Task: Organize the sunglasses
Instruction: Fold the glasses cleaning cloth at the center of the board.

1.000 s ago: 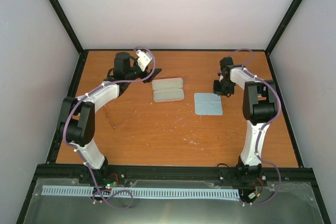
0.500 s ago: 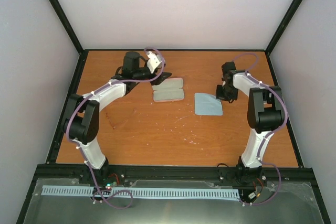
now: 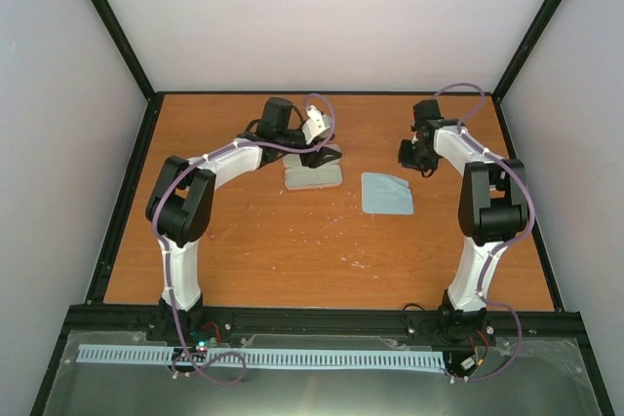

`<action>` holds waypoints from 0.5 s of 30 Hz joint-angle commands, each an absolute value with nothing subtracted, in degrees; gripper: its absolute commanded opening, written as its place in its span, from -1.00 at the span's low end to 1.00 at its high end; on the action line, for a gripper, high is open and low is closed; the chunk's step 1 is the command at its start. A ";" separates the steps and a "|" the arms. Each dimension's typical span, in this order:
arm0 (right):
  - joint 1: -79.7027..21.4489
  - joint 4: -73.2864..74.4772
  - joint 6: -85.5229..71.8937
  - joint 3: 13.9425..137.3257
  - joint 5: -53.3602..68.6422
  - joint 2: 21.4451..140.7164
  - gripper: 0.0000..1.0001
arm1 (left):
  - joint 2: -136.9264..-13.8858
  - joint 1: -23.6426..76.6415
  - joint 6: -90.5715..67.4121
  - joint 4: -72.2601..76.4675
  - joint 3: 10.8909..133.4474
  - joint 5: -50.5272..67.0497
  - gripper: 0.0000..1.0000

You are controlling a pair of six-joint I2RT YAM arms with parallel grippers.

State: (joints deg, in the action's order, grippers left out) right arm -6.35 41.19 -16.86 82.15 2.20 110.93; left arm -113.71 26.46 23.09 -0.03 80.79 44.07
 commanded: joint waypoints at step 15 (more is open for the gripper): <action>-7.70 50.01 -16.05 83.07 6.42 117.62 -0.44 | -112.44 26.10 23.75 -1.08 81.14 42.76 0.27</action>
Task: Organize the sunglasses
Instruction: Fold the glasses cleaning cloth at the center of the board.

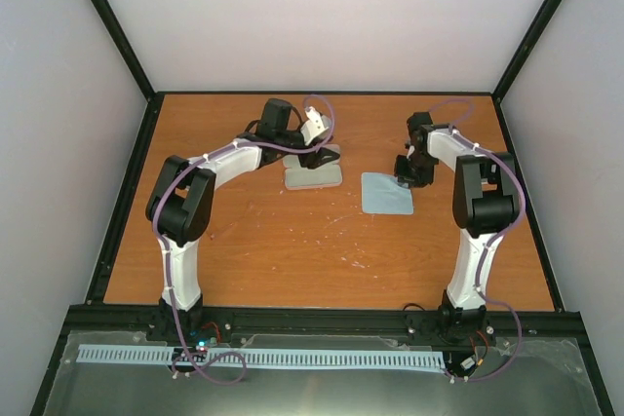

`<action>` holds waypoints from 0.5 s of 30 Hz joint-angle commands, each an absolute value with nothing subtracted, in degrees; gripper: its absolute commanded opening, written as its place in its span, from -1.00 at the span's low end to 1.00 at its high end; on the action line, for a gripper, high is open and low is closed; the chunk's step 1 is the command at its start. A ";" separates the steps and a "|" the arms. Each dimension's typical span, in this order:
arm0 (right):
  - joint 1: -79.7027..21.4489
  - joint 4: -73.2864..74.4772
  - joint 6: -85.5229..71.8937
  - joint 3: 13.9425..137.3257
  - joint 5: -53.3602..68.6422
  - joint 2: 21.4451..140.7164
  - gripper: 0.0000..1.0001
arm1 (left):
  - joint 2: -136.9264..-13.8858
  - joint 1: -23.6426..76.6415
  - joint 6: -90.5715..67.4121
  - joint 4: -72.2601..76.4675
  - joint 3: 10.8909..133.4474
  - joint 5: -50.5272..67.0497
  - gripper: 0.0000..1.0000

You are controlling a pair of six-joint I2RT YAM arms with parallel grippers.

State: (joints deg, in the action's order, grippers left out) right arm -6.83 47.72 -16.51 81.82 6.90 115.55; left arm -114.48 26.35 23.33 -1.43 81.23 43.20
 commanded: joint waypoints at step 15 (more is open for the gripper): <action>-8.77 51.18 -15.58 83.86 2.29 121.67 -0.66 | -111.18 25.64 23.08 0.87 78.71 41.69 0.27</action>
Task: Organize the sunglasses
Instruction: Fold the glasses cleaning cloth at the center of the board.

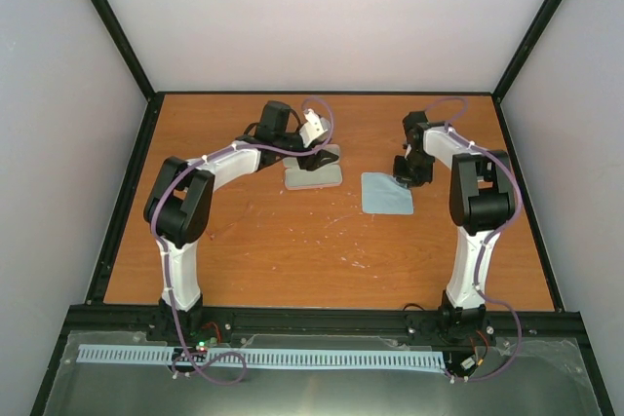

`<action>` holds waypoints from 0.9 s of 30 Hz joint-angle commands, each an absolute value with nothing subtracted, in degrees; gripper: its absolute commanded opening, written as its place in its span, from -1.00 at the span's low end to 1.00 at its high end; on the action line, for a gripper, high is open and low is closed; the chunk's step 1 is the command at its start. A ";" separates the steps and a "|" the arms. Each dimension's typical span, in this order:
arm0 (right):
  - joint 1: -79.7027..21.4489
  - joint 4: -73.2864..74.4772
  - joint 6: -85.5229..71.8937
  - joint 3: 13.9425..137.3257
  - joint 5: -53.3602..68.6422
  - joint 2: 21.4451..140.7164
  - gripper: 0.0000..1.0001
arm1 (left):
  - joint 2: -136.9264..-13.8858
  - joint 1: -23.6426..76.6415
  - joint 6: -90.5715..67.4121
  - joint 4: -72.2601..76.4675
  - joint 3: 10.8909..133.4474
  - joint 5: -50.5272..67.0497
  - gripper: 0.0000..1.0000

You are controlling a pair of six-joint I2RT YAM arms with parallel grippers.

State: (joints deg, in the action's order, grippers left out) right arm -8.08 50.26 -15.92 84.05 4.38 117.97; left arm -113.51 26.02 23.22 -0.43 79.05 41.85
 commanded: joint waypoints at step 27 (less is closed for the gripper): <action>-9.14 46.04 -16.21 85.65 -2.10 112.11 -0.94 | -114.41 25.99 22.19 2.79 81.49 44.86 0.17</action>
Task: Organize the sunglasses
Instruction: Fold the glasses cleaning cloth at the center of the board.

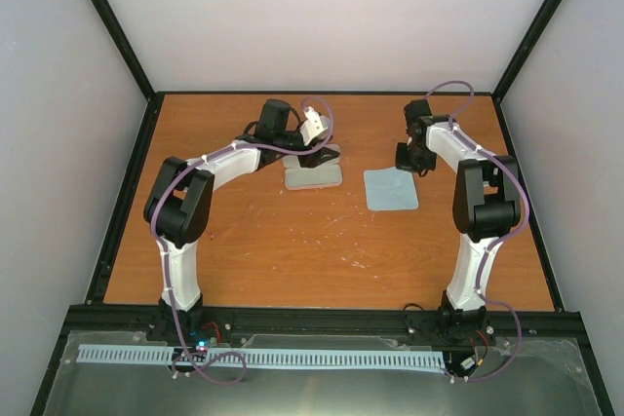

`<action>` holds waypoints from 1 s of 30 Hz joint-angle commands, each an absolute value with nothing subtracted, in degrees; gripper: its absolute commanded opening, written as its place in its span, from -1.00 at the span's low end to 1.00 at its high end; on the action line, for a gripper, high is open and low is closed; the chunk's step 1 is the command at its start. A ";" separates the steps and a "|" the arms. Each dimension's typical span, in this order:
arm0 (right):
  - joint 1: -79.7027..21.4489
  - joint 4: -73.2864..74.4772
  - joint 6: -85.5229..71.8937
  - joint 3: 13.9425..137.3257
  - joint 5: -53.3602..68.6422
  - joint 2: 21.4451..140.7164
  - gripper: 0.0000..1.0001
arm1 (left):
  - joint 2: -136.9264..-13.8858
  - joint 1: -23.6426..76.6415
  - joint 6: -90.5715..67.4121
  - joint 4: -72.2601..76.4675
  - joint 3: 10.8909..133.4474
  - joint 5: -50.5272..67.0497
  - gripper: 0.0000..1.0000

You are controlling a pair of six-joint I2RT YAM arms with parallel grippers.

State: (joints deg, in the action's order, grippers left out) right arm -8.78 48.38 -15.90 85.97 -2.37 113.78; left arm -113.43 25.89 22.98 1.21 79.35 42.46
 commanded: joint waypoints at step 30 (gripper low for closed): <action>-7.49 49.64 -14.14 94.96 -3.57 126.41 -0.33 | -122.43 27.93 22.06 0.06 89.81 45.21 0.23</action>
